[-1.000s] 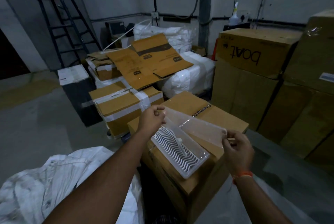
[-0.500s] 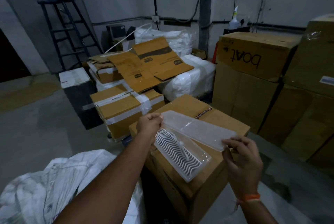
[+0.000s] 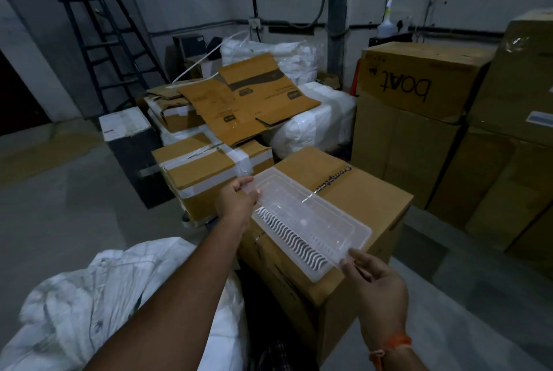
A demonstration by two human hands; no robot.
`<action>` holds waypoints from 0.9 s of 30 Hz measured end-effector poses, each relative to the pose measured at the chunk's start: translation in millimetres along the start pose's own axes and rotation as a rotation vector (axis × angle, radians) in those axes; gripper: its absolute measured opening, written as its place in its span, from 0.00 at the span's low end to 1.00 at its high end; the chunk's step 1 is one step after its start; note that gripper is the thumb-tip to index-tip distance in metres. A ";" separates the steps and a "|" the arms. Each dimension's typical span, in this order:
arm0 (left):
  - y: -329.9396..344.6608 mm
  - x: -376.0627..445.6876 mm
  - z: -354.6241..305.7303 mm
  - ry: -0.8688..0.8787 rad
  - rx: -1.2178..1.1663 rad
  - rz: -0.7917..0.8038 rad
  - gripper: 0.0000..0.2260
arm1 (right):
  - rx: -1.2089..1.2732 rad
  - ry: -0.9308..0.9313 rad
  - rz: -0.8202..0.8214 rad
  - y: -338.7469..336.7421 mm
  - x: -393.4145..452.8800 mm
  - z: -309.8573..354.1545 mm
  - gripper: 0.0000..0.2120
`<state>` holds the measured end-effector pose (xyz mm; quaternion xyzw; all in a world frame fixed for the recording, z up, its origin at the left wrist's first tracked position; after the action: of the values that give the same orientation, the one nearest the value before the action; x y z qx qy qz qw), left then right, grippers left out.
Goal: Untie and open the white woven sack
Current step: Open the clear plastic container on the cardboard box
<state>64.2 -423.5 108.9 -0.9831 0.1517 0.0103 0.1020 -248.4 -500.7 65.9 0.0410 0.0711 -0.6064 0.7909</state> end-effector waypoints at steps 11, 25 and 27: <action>-14.9 -1.6 -0.1 0.276 0.631 0.061 0.17 | -0.231 -0.039 0.037 24.4 -19.7 -8.8 0.10; -6.8 19.2 19.5 0.186 0.656 0.061 0.17 | -0.249 -0.070 0.123 44.6 -5.4 -17.1 0.12; -5.6 21.4 22.6 0.170 0.637 0.054 0.17 | -0.185 -0.046 0.169 47.5 -4.2 -22.7 0.12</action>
<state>86.6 -420.0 86.8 -0.8947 0.1815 -0.1172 0.3910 -205.1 -480.9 43.1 -0.0404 0.1048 -0.5294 0.8409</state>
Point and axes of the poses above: each hand's wrist, its own x-axis towards the middle knuckle, its own y-axis out of the palm, z = x × y, the point moved 4 cm from there along x, towards the middle knuckle, and after that the axes turned 1 degree about y, right-handed, at the moved point
